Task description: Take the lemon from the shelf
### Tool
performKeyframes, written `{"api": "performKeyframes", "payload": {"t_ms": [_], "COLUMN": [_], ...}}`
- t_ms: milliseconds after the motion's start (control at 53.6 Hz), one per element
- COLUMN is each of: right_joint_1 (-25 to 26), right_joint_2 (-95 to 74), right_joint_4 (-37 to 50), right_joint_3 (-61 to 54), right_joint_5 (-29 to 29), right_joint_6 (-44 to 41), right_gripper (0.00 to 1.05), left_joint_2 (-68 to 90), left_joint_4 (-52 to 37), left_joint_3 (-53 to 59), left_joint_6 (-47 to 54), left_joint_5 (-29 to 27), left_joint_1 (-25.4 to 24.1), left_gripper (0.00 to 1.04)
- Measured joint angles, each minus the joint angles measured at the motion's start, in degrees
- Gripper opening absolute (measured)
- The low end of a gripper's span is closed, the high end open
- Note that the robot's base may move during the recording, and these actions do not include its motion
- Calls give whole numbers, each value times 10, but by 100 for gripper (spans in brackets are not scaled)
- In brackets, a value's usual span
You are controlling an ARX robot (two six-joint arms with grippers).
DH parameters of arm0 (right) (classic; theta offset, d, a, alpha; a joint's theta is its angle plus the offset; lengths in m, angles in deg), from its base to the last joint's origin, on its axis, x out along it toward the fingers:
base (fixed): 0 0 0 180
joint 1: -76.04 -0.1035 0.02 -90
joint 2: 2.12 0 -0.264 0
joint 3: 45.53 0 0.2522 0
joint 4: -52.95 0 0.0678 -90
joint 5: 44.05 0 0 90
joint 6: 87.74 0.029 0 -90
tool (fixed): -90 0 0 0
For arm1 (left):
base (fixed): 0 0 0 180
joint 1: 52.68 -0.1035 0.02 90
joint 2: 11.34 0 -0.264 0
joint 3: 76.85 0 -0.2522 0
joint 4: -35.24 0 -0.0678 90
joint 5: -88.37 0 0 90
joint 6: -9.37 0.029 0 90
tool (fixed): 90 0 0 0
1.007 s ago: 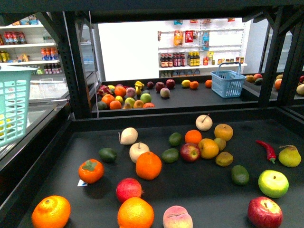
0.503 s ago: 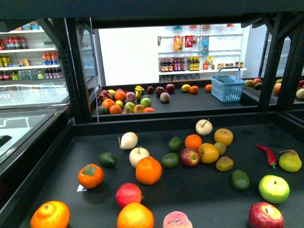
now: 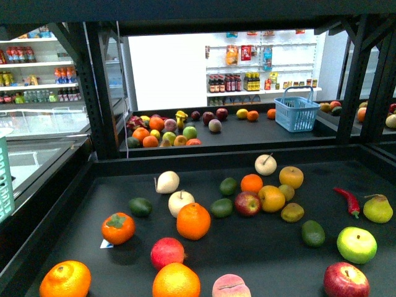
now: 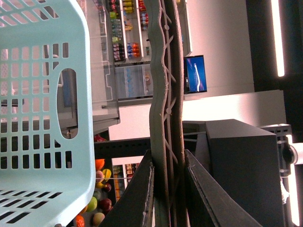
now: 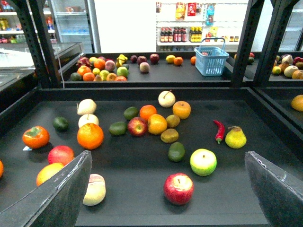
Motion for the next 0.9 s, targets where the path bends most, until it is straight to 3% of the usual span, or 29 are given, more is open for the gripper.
{"api": "performKeyframes", "payload": {"t_ms": [261, 653, 690, 895], "right_joint_1": [0, 0, 0, 0], "right_joint_2": [0, 0, 0, 0], "right_joint_4": [0, 0, 0, 0], "right_joint_3": [0, 0, 0, 0], "right_joint_5": [0, 0, 0, 0], "right_joint_6": [0, 0, 0, 0], "right_gripper": [97, 97, 97, 97], "left_joint_2": [2, -31, -46, -100], "left_joint_4": [11, 98, 118, 210], "left_joint_3": [4, 3, 3, -6], "left_joint_6": [-1, 46, 54, 102], "left_joint_5": [-1, 8, 10, 24], "left_joint_1": [-1, -24, -28, -56], "left_gripper": [16, 86, 96, 97]}}
